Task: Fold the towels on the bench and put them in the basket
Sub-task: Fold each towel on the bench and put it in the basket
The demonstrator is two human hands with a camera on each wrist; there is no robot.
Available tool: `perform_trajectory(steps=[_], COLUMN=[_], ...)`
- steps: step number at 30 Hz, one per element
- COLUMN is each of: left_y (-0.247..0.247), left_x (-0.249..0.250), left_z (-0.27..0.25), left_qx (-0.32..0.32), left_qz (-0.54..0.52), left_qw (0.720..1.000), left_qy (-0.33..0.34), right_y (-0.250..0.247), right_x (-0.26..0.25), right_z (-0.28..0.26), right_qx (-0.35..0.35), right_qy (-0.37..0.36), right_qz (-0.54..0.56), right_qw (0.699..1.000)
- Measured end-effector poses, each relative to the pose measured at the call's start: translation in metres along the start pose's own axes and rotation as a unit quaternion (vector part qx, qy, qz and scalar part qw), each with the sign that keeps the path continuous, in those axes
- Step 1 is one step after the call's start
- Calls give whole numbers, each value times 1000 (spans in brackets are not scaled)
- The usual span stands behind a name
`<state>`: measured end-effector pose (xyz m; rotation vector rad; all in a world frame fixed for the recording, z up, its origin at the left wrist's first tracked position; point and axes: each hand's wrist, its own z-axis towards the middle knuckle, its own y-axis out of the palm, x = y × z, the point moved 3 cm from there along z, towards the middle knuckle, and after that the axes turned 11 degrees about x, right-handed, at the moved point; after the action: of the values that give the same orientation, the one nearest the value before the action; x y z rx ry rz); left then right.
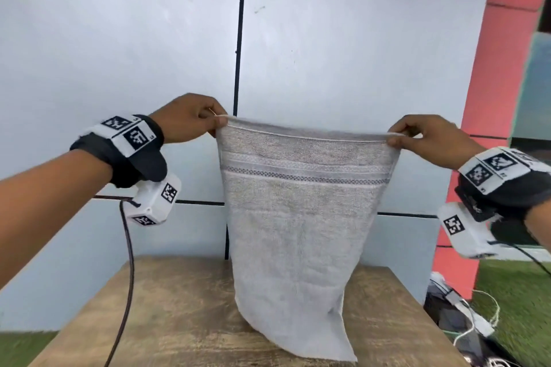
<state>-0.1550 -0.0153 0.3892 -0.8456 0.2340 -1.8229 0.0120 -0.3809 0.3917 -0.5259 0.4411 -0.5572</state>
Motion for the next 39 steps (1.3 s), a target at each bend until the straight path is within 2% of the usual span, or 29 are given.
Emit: perform_trajectory(steps=[2,5,11,16,21,28,35,39], left_y=[-19,-48,-92,-108,-86,-15,79,116], left_x=[17,43,83,84,49,-43,-144,-184], left_z=[1,3,10,14,14,25,7,7], left_qx=[-8,12,65,101,87,43,-24,-13], left_qz=[-11,-40,-53,-51,-15,27,94,112], left_qw=[1000,999,996,993,996,998,991,988], left_qy=[5,19,43,40,14,-40,-89,-107], right_y=[-20,-50,-94,-95,-47,57,180,232], right_x=[-9,-25,-51,-65,-50,-9,53,68], right_z=[1,0,15,25,34,40,26,23], right_qx=[-9,13,67,71,27,-41,-104,-104], right_qy=[8,8,-5,-15,-6,22,56,67], right_qz=[76,145,181,176,156,144,25,-22], right_qw=[997,989,981,982,987,988,993,992])
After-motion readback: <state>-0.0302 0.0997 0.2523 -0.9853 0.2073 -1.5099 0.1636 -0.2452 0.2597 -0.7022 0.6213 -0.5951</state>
